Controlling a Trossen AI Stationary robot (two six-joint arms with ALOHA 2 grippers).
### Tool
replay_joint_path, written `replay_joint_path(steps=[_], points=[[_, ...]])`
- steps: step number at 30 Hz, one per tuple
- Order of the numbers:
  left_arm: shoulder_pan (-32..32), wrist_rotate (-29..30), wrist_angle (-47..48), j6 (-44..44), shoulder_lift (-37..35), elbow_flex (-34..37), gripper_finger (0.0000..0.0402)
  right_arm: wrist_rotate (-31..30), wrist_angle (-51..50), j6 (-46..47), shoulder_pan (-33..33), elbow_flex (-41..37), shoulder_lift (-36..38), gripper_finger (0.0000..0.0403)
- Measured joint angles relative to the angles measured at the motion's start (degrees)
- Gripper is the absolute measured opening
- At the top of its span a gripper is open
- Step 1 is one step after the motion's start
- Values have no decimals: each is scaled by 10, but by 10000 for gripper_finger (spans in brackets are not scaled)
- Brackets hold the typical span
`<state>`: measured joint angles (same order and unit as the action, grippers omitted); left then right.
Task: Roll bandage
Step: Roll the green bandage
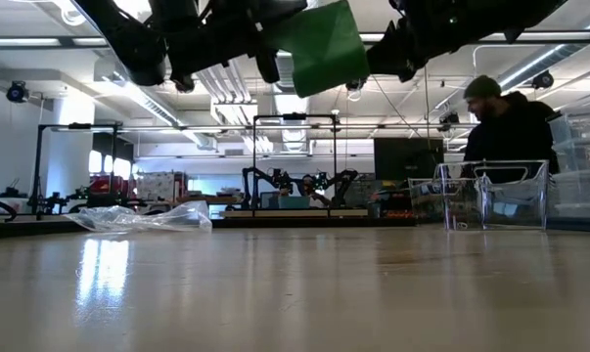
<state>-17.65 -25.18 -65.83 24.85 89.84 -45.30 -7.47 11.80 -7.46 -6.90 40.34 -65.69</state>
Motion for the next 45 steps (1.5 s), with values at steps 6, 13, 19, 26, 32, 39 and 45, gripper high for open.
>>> replay_joint_path(steps=[6,13,19,26,32,39,45], points=[[6,-48,-31,33,-14,0,4,-44,-1,-12,-7,0,6,9],[20,-63,-17,36,-50,8,1,-72,4,-15,-29,0,37,9],[20,-55,-10,16,-57,36,0,-78,4,-26,-30,0,83,9],[22,-47,2,-13,-56,74,0,-78,9,9,-40,0,131,9],[24,-47,5,-23,-56,93,0,-76,41,44,-44,0,139,9],[26,-31,54,-52,-56,97,0,-77,97,41,-45,0,130,9],[36,-28,30,-41,-57,96,0,-119,57,-24,-48,0,106,9]])
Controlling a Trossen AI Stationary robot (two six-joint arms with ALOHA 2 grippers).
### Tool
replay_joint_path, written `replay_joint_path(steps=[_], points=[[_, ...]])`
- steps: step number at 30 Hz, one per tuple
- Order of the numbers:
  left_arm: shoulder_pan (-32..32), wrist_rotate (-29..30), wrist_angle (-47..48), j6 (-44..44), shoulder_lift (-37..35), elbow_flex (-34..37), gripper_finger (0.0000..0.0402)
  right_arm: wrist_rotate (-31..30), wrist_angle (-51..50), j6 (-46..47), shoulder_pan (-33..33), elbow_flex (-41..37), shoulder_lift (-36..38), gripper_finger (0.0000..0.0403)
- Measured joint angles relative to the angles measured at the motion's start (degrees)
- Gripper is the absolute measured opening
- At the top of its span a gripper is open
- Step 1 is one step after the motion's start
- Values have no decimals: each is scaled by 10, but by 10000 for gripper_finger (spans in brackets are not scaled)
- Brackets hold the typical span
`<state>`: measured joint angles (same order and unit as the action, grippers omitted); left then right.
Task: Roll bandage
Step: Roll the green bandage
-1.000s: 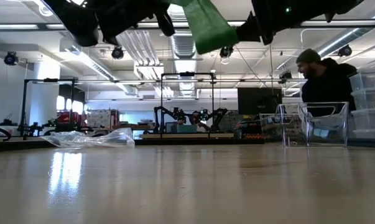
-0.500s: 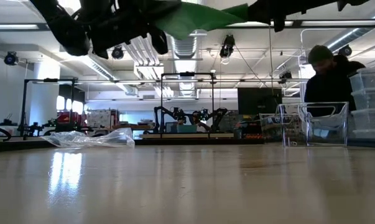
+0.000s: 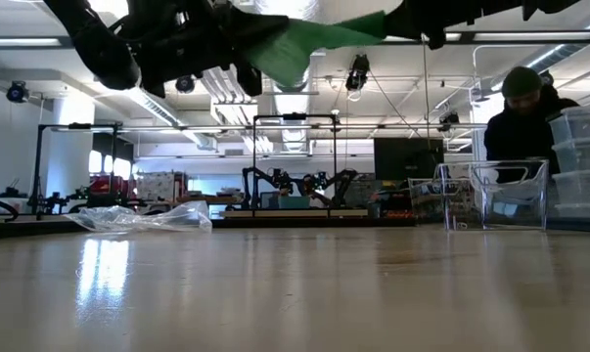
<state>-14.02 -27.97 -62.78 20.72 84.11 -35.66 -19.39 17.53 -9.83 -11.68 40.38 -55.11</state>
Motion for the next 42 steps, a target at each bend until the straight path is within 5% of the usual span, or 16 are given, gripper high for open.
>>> replay_joint_path(steps=[6,15,26,42], points=[[11,1,-36,43,-2,-19,0,-2,-5,-48,0,0,-39,9],[9,93,-41,103,-5,-70,0,-1,-7,-45,0,0,-59,9],[5,137,24,163,16,-159,0,2,-16,-26,0,0,-76,9],[-36,200,94,157,50,-221,0,149,-27,49,0,0,-89,9]])
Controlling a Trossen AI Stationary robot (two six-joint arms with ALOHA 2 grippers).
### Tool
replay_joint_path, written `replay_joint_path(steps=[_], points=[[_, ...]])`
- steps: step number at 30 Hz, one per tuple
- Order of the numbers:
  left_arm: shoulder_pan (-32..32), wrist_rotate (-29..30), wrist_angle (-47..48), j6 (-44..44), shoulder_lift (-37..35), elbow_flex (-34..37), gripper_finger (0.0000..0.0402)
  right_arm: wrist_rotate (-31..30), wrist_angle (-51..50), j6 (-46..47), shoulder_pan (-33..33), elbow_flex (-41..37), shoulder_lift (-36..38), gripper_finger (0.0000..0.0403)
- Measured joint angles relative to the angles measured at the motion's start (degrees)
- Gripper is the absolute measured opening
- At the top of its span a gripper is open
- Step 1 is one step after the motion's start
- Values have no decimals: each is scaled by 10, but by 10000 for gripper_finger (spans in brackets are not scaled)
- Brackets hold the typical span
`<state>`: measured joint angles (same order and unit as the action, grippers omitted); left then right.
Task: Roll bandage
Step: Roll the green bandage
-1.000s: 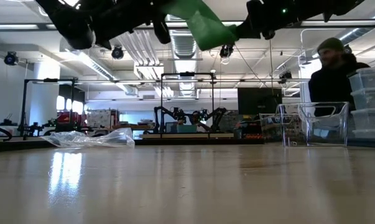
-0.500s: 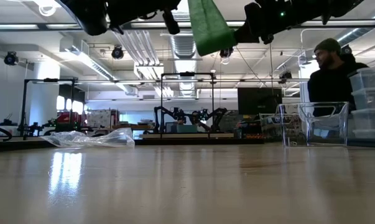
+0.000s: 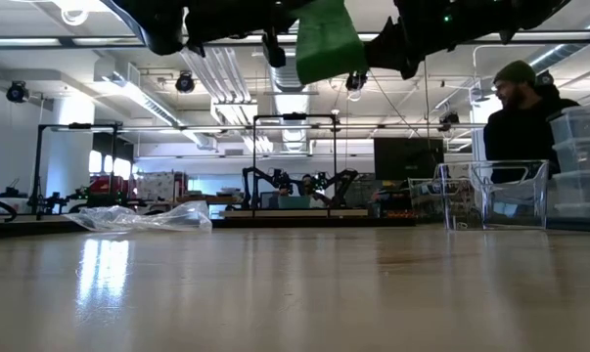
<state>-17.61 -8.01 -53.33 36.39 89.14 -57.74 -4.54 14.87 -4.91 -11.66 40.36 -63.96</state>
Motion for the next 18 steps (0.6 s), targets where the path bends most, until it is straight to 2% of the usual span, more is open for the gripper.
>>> replay_joint_path(steps=[5,8,11,18], points=[[-17,0,1,1,7,0,4,17,0,4,0,0,0,9],[-21,-2,14,-13,10,0,22,43,0,4,0,0,0,9],[-26,-6,15,-14,16,0,54,74,4,4,0,0,0,9],[-44,-7,18,29,38,-3,159,87,3,2,0,0,0,9]])
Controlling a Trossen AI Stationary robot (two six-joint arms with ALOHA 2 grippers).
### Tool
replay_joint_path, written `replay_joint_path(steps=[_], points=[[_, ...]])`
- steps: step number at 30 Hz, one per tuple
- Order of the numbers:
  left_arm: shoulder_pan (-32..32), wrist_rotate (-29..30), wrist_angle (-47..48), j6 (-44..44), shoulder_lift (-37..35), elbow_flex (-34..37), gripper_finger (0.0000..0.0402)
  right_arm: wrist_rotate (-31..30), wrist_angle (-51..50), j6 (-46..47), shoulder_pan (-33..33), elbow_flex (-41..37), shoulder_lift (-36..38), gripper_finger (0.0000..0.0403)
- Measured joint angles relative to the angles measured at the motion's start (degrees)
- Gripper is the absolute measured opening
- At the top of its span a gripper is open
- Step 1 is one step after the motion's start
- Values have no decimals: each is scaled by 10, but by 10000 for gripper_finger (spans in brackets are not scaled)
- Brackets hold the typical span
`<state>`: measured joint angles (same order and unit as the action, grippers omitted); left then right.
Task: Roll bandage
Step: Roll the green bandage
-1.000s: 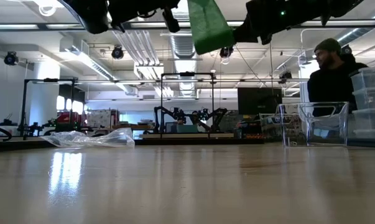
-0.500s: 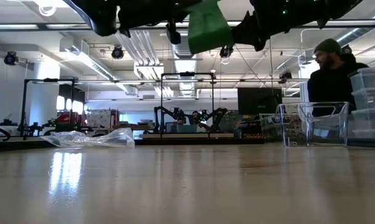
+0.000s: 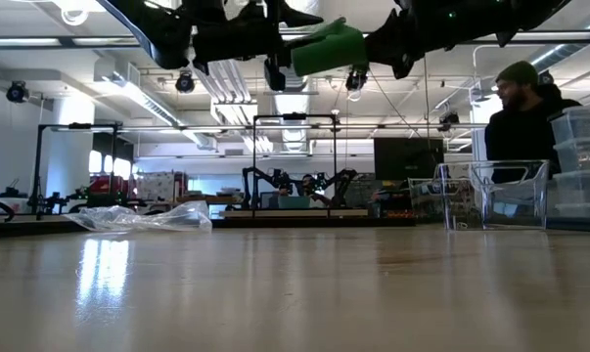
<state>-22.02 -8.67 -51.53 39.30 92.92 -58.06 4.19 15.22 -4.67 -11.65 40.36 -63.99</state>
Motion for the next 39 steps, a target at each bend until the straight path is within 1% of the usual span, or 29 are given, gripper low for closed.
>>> replay_joint_path(steps=[3,7,8,12,17,19,22,24,26,29,33,35,39], points=[[-10,0,13,23,8,0,211,21,0,-1,1,0,0,9],[-19,-9,63,37,7,-1,278,23,-1,1,5,0,0,9],[-21,-22,71,44,7,-1,293,24,-1,1,5,0,0,9],[-29,-109,72,95,7,0,346,28,-1,0,5,0,0,9],[-32,-183,81,159,6,0,391,29,-3,-5,5,0,0,9],[-33,-220,86,183,5,-1,398,29,-3,-3,5,0,0,9],[-40,-271,101,218,4,-1,393,23,-7,2,5,0,1,9],[-47,-285,116,218,4,-1,385,22,-13,2,5,0,1,9],[-58,-297,150,205,1,-1,377,21,-18,4,5,0,1,9],[-73,-324,215,169,0,-1,366,20,-17,20,5,1,1,9],[-86,-327,276,98,-7,4,355,23,-17,21,7,6,2,9],[-90,-324,289,60,-11,5,351,26,-17,27,7,10,2,9],[-92,-316,290,-17,-23,13,347,69,-19,40,7,25,5,9]])
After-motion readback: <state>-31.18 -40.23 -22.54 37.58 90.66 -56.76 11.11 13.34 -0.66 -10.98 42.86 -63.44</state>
